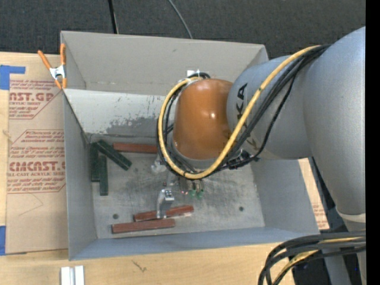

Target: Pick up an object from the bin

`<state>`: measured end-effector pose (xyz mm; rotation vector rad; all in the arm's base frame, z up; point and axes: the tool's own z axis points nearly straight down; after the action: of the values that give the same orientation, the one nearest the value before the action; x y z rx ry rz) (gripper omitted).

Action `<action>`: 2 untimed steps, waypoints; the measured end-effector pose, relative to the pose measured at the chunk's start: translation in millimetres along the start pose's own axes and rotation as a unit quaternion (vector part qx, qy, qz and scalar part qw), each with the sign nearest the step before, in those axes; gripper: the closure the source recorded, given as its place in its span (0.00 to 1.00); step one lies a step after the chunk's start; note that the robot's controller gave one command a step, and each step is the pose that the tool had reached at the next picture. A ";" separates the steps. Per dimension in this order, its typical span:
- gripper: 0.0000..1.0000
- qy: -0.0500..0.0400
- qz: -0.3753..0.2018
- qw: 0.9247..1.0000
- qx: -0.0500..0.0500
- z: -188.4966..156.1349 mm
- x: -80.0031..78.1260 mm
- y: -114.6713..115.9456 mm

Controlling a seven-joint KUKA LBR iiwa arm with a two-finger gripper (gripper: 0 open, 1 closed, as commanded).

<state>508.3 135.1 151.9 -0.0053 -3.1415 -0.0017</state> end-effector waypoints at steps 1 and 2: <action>1.00 0.001 0.060 0.998 -0.003 72.8 14.5 -28.6; 1.00 0.001 0.060 0.998 -0.003 72.9 14.5 -28.5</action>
Offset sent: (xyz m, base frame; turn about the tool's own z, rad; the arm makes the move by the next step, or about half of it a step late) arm 0.0000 0.0000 0.0000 0.0000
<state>493.7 106.7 79.0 -0.1946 -3.1327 -0.0116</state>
